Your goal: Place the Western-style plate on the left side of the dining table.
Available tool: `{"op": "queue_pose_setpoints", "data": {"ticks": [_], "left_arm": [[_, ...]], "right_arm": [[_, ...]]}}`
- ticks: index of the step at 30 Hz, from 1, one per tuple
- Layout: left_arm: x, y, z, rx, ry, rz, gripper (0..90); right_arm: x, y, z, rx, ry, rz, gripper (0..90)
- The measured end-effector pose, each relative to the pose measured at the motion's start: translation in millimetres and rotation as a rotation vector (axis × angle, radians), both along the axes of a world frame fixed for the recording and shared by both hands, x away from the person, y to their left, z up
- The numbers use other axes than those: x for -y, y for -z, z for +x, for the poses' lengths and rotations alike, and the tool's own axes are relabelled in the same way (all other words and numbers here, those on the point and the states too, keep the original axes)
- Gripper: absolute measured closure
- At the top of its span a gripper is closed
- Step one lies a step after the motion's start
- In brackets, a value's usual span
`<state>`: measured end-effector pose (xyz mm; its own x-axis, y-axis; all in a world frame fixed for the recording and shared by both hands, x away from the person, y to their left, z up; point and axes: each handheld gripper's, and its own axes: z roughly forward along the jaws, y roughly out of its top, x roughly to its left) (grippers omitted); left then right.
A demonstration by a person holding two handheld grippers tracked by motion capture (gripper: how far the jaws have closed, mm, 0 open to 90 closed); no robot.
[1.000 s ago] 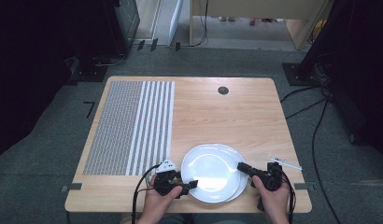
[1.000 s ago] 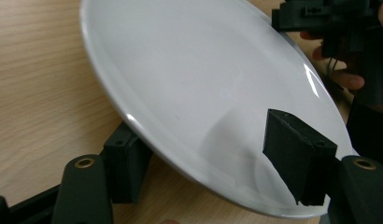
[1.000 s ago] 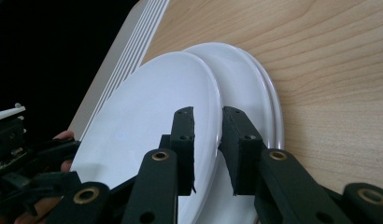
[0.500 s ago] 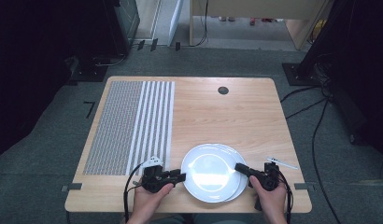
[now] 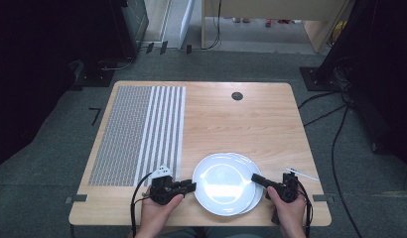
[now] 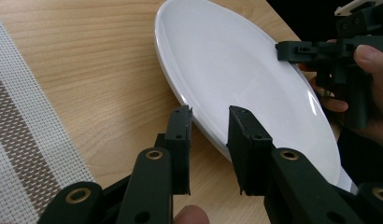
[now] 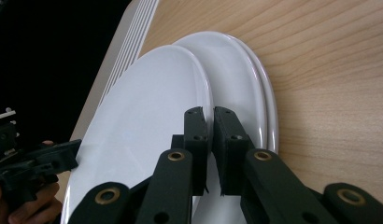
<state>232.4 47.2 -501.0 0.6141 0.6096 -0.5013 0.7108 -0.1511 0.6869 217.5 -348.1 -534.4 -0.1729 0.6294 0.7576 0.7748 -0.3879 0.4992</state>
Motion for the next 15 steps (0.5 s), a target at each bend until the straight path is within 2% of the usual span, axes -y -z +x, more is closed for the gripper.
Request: {"op": "queue_pose_setpoints", "data": {"ticks": [2,6,8,15], "left_arm": [[0.1,0.1,0.1,-0.004,0.001,0.000,71.8],[0.8,2.5,1.3,-0.026,0.009,-0.002,67.0],[1.8,4.8,1.9,-0.040,0.018,-0.015,65.4],[3.4,5.8,2.1,-0.051,0.015,-0.022,67.7]], "right_arm": [[-1.5,1.6,1.1,0.002,-0.002,0.015,81.7],[-3.9,1.9,1.3,0.001,0.005,0.002,84.4],[-3.2,2.1,1.4,-0.009,0.007,0.012,84.9],[-0.9,2.2,0.7,-0.035,0.023,0.058,86.5]]}}
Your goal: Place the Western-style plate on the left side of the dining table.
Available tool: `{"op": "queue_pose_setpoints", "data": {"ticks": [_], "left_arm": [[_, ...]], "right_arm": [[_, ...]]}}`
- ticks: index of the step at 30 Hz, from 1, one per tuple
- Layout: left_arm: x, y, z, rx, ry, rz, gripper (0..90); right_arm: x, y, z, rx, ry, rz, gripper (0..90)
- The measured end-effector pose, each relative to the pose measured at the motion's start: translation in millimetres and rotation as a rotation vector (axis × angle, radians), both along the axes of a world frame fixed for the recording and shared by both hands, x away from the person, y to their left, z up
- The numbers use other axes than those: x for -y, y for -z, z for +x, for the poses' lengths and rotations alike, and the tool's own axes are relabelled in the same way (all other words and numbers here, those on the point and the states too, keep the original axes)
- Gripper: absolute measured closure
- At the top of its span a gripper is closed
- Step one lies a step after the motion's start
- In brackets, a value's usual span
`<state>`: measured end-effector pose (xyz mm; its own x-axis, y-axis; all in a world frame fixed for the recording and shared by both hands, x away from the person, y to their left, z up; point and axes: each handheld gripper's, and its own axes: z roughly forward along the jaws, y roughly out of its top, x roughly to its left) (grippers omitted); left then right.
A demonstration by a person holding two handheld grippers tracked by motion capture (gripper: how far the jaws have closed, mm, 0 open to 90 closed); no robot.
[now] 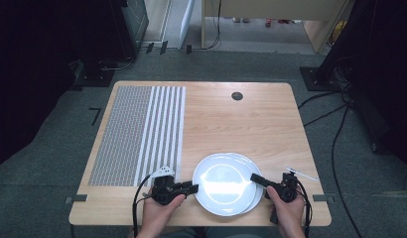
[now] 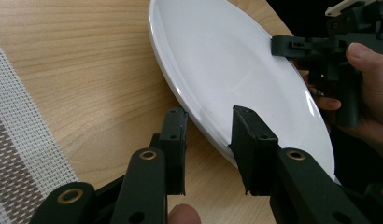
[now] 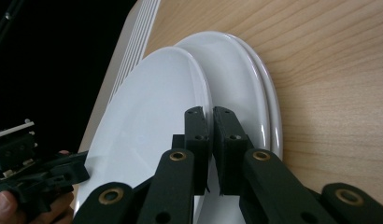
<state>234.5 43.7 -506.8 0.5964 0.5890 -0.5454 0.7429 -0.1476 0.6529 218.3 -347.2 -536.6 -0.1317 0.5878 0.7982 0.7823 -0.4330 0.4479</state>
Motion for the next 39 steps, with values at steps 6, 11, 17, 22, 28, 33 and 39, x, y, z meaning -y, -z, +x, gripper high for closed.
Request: {"op": "queue_pose_setpoints", "data": {"ticks": [6,11,17,22,28,33,39], "left_arm": [[1.3,-0.7,-1.9,0.008,-0.001,-0.003,69.7],[1.8,-0.7,-2.6,-0.003,-0.007,-0.020,71.1],[2.6,0.7,-3.0,-0.023,-0.008,-0.033,72.0],[1.5,-1.7,-2.2,-0.039,-0.015,-0.059,73.1],[1.9,-5.5,0.3,-0.042,-0.011,-0.063,73.0],[-1.9,-11.5,5.1,-0.034,-0.023,-0.068,73.2],[-15.8,-22.3,10.5,-0.019,-0.055,-0.082,73.2]], "right_arm": [[0.4,-3.7,-3.2,0.009,0.027,0.027,88.1],[1.4,-6.4,-5.8,0.011,0.041,0.047,88.7],[1.7,-7.2,-7.3,-0.008,0.056,0.050,88.7],[1.9,-12.2,-9.0,0.007,0.060,0.052,88.7],[2.3,-17.1,-4.1,0.011,0.055,0.053,88.6],[-0.3,-24.2,2.7,0.017,0.056,0.056,88.5],[-12.2,-39.0,16.2,0.036,0.047,0.063,88.5]]}}
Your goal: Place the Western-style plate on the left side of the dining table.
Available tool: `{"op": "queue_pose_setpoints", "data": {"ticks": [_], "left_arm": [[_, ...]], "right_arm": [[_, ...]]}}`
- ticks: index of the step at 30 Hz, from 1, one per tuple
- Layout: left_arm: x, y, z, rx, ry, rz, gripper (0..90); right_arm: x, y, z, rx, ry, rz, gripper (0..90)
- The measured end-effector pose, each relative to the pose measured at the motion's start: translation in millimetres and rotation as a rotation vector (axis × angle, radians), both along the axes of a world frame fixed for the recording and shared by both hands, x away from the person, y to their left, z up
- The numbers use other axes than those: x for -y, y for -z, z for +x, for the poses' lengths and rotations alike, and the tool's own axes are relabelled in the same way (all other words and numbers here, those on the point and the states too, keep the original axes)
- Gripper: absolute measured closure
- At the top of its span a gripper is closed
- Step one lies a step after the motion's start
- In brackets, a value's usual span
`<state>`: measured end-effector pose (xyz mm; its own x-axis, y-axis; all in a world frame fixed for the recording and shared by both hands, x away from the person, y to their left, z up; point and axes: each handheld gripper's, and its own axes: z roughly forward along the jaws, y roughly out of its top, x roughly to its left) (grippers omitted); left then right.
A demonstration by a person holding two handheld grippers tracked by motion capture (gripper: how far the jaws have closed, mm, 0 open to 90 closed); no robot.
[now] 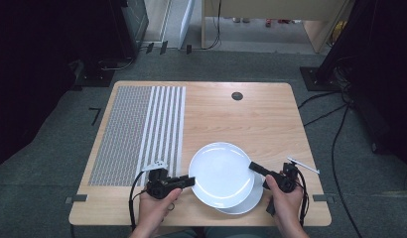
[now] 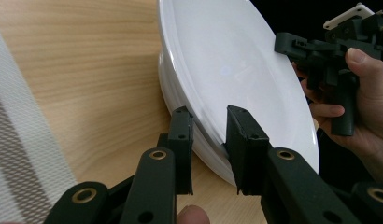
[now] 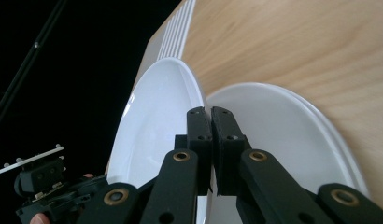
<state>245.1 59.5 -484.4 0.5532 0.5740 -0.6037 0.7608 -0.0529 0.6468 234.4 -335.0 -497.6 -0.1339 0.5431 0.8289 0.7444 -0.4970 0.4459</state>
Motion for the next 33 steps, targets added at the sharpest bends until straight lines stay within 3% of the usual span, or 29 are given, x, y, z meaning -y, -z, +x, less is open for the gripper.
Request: {"op": "queue_pose_setpoints", "data": {"ticks": [3,11,21,27,33], "left_arm": [[-13.4,-5.3,4.4,0.004,-0.024,-0.007,73.6],[-41.0,-17.0,13.6,0.016,-0.064,0.000,74.0],[-90.3,-30.5,25.5,0.023,-0.141,0.020,74.8],[-126.3,-44.7,38.7,0.019,-0.175,0.034,74.8],[-147.2,-46.2,44.3,0.013,-0.215,0.035,74.9]], "right_arm": [[-12.7,-10.4,9.7,0.021,-0.023,-0.001,88.5],[-39.5,-19.6,27.2,0.031,-0.048,-0.004,88.5],[-93.8,-28.4,51.8,0.042,-0.088,-0.023,88.7],[-132.6,-34.6,72.7,0.030,-0.112,0.011,88.7],[-156.2,-38.3,84.8,0.030,-0.122,0.022,88.7]]}}
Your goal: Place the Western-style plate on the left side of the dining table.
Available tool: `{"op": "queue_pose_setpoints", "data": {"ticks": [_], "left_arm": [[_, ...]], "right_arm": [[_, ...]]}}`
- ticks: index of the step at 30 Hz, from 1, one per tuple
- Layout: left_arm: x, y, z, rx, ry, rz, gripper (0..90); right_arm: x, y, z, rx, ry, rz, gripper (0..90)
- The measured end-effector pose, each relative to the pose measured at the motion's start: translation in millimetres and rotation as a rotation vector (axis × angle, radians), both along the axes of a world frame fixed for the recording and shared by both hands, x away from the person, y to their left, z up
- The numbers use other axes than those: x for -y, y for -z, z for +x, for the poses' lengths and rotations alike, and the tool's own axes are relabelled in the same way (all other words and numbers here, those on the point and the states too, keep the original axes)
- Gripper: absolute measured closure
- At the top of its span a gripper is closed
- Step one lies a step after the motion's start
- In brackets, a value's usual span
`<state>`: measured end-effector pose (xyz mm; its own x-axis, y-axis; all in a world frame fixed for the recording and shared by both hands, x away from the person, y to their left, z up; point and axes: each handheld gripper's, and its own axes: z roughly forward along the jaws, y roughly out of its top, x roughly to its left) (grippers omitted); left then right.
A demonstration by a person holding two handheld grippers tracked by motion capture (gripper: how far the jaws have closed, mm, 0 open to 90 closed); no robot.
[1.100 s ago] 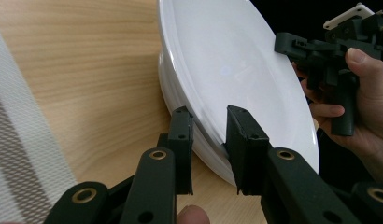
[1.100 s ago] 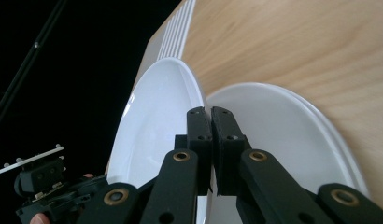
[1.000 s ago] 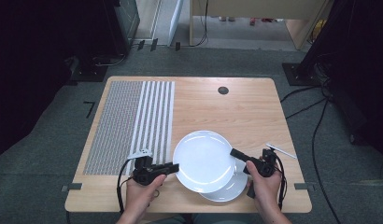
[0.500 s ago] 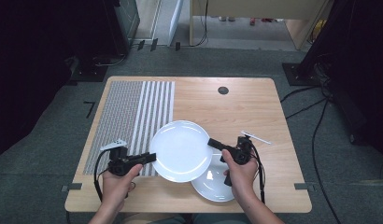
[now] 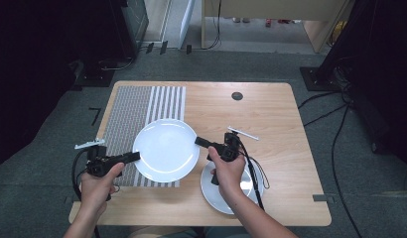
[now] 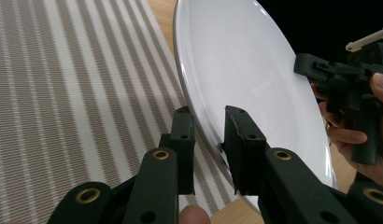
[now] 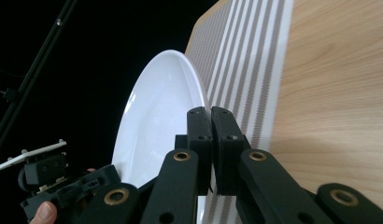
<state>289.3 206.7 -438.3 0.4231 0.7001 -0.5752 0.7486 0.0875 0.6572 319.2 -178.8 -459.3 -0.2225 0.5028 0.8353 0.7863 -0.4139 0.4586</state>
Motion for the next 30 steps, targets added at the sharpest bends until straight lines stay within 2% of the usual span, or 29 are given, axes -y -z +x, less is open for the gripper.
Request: {"op": "queue_pose_setpoints", "data": {"ticks": [7,11,12,15,18,23,26,28,30], "left_arm": [[-29.6,7.5,11.3,-0.031,-0.049,-0.008,74.9],[-39.4,10.8,17.8,-0.047,-0.066,-0.001,74.6],[-44.7,12.5,22.3,-0.057,-0.073,0.004,74.6],[-49.1,14.0,27.3,-0.068,-0.081,0.006,74.6],[-54.9,15.9,36.5,-0.078,-0.103,0.015,74.4],[-61.1,19.8,48.8,-0.093,-0.135,0.021,74.5],[-66.0,23.9,59.1,-0.109,-0.157,0.029,74.8],[-68.3,27.3,66.0,-0.124,-0.188,0.025,74.9],[-69.4,33.1,74.2,-0.140,-0.217,0.011,75.6]], "right_arm": [[-31.5,-1.1,16.7,-0.014,-0.023,-0.005,88.7],[-43.2,1.0,25.0,-0.032,-0.032,0.012,88.7],[-50.1,1.8,30.1,-0.028,-0.038,0.006,88.7],[-54.9,3.7,35.2,-0.026,-0.036,0.005,88.6],[-65.2,10.4,47.5,-0.047,-0.017,0.013,88.6],[-75.3,17.8,59.9,-0.045,-0.003,0.014,88.7],[-84.9,29.6,72.6,-0.072,0.015,0.026,88.7],[-86.6,31.8,74.8,-0.080,0.017,0.025,88.7],[-92.7,39.3,83.8,-0.111,0.037,0.030,88.7]]}}
